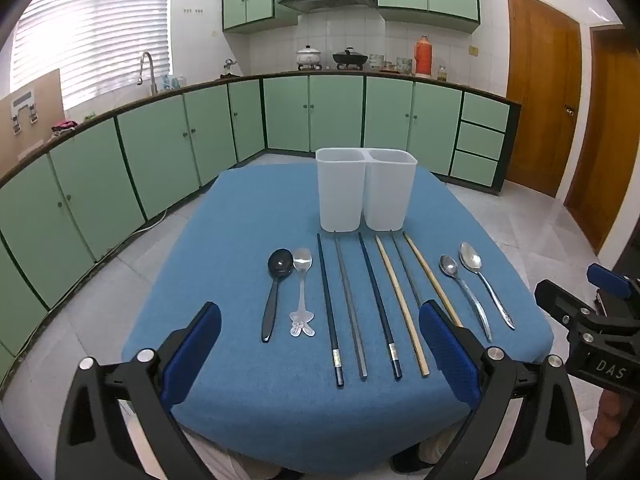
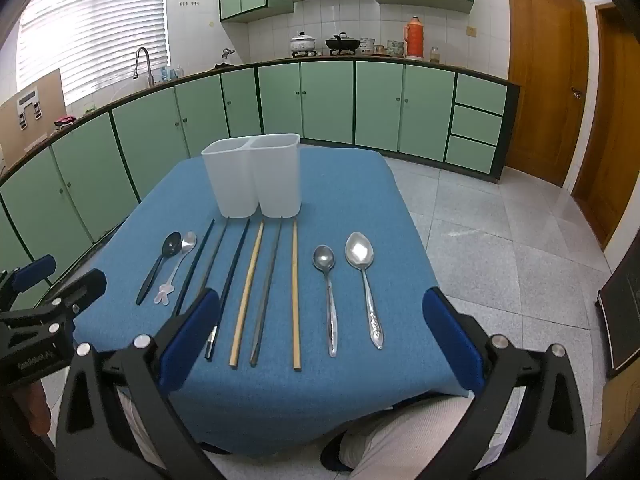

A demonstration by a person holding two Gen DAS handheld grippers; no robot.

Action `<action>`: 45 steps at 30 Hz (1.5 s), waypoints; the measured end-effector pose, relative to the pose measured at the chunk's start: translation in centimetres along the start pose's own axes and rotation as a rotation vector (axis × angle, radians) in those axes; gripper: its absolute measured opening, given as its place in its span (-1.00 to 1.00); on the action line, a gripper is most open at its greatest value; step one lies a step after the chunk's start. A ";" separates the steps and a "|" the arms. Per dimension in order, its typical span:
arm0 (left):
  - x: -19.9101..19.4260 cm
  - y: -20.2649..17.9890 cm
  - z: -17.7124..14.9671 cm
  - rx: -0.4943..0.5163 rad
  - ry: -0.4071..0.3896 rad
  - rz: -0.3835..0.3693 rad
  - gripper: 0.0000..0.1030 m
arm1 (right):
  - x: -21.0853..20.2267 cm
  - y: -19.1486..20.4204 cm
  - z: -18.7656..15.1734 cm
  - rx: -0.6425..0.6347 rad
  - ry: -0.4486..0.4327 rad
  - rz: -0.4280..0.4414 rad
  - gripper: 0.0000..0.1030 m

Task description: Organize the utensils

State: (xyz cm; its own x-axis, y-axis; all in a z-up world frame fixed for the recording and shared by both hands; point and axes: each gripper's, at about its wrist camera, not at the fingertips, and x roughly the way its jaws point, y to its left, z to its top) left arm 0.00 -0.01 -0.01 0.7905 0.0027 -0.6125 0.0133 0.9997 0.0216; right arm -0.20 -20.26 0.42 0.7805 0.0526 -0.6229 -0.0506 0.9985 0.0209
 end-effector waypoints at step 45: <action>-1.0 0.4 0.3 -0.004 -0.016 0.007 0.88 | -0.2 -0.1 0.0 0.005 -0.004 0.002 0.91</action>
State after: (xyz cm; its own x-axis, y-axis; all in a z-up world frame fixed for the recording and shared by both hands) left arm -0.61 0.39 0.83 0.8000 0.0089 -0.5999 0.0058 0.9997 0.0226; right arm -0.31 -20.41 0.53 0.7830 0.0551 -0.6196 -0.0497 0.9984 0.0260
